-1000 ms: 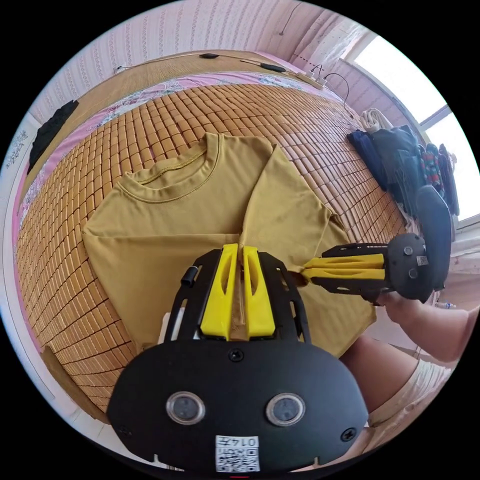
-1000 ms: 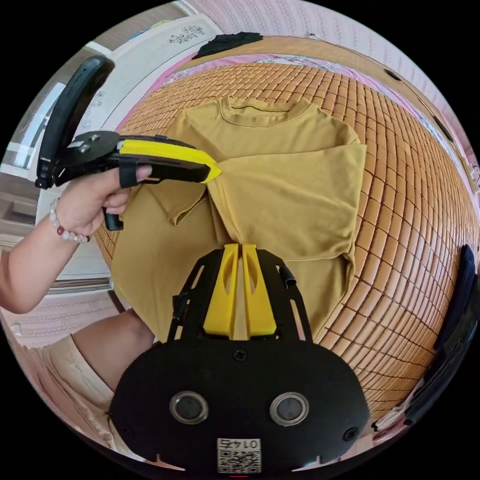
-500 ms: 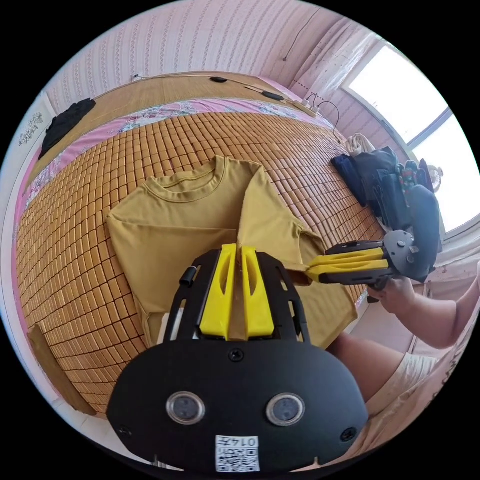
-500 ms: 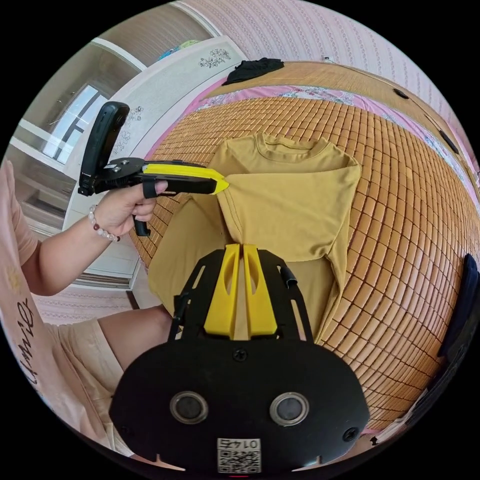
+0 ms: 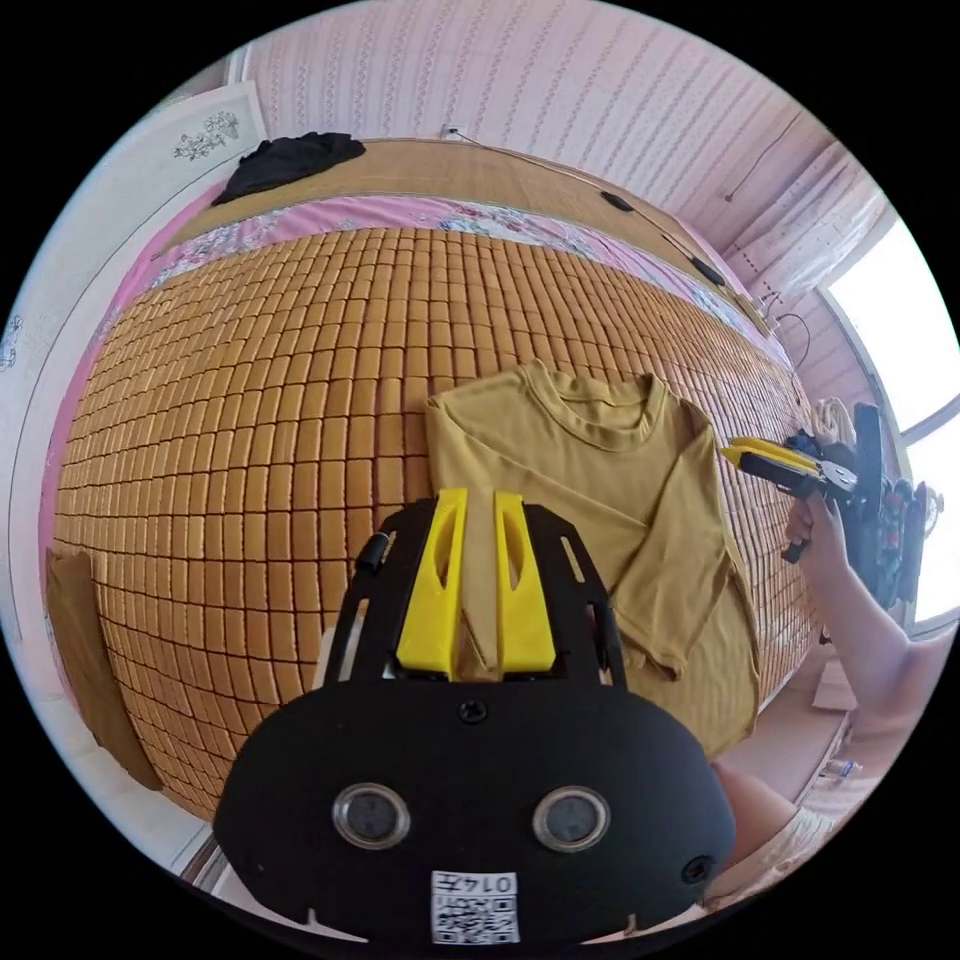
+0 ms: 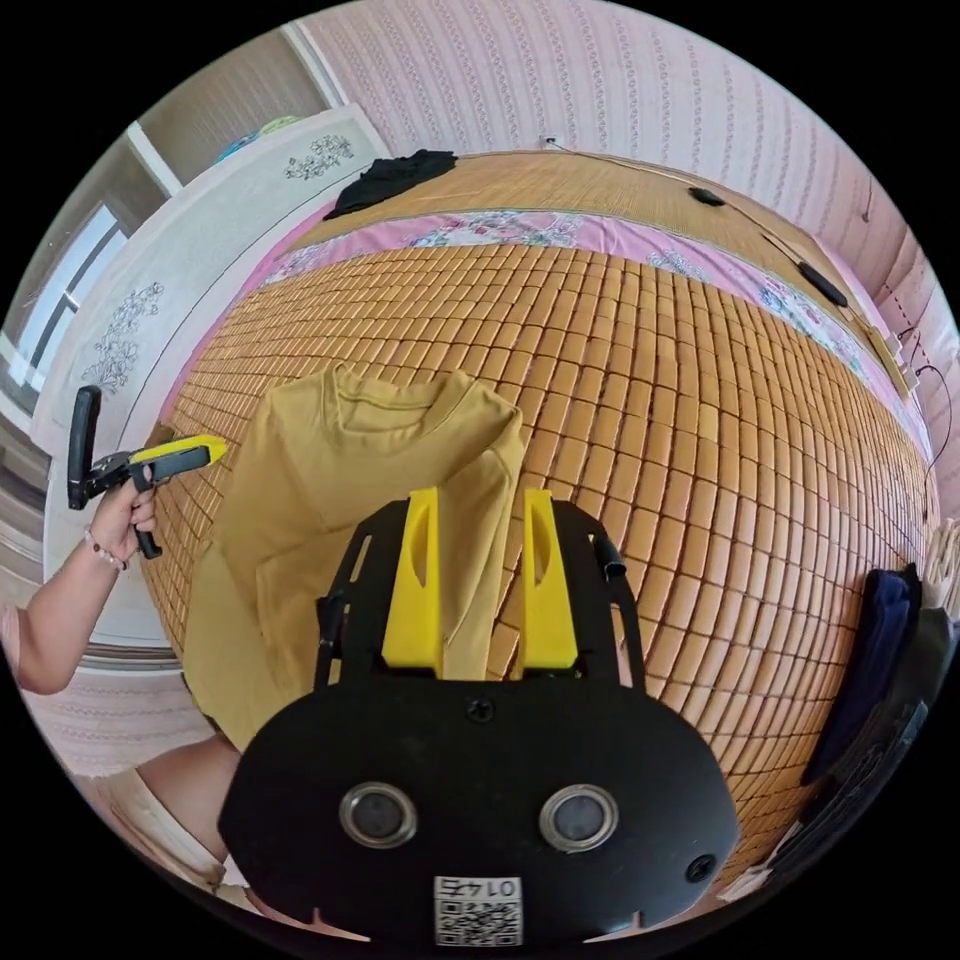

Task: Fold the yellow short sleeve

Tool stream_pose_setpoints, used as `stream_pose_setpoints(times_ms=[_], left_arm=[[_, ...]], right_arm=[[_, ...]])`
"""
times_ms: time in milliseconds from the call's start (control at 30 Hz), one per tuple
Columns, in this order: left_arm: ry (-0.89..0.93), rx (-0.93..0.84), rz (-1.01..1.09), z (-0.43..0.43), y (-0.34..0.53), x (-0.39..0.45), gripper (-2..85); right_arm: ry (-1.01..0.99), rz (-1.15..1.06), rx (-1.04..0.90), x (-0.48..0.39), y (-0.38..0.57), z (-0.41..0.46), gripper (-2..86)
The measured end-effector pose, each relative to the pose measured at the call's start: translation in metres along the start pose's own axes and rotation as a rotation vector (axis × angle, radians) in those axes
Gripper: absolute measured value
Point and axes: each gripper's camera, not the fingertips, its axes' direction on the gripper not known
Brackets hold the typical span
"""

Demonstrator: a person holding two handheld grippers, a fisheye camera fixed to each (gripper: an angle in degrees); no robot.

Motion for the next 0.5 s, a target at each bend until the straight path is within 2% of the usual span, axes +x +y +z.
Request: stream_pose_setpoints(times_ms=[100, 200, 367, 500], left_arm=[[0.009, 0.006, -0.042, 0.008, -0.017, -0.02, 7.1], [0.086, -0.092, -0.067, 0.027, -0.028, -0.034, 7.4], [0.053, -0.132, -0.002, 0.025, -0.036, -0.036, 1.8], [0.094, -0.064, 0.022, 0.011, -0.037, -0.035, -0.7]], right_arm=[[-0.05, 0.074, -0.069, 0.023, -0.016, 0.019, 8.8], [-0.07, 0.065, -0.078, 0.035, -0.024, 0.016, 2.0], [-0.09, 0.052, -0.103, 0.065, -0.034, 0.003, 0.0], [-0.063, 0.042, -0.12, 0.085, -0.04, -0.006, -0.2]])
